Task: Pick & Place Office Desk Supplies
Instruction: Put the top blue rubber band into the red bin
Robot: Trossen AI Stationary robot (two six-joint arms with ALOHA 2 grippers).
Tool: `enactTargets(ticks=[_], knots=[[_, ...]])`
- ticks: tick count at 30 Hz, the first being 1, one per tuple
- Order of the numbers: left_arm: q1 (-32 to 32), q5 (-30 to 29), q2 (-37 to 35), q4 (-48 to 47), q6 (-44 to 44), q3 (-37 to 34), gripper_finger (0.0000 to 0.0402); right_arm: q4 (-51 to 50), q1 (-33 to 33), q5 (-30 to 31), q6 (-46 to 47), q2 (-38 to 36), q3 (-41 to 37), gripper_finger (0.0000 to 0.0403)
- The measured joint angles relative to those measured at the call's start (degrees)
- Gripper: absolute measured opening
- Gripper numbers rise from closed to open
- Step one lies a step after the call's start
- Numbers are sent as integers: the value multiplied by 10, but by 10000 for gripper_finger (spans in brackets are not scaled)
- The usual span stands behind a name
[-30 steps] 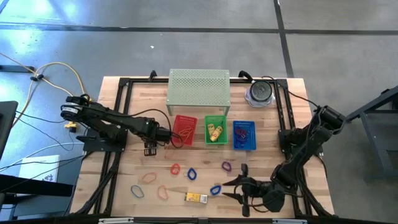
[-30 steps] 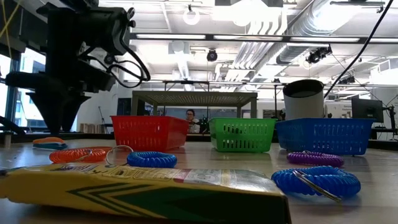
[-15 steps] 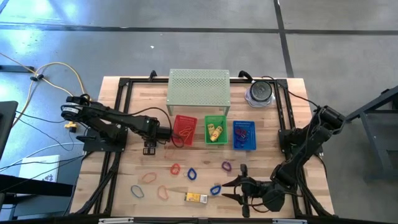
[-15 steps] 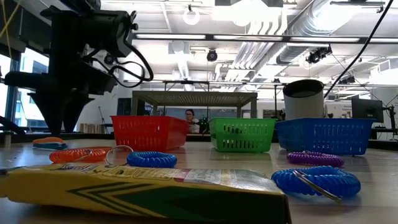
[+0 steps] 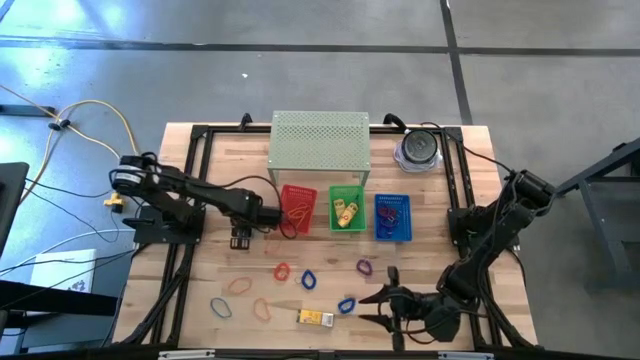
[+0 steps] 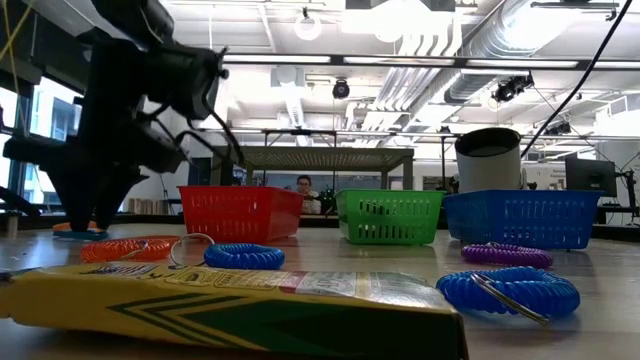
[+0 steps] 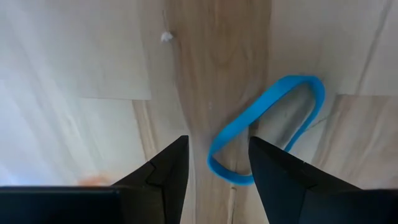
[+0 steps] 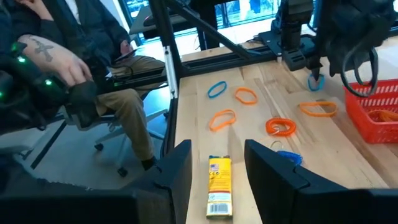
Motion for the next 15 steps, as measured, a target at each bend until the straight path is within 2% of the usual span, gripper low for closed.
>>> enactTargets(ticks=[9, 15], knots=[[0, 11, 45, -9, 9, 3, 126, 0, 2, -3, -2, 0, 0, 135], [0, 25, 47, -7, 21, 2, 61, 0, 2, -3, -2, 0, 0, 135]])
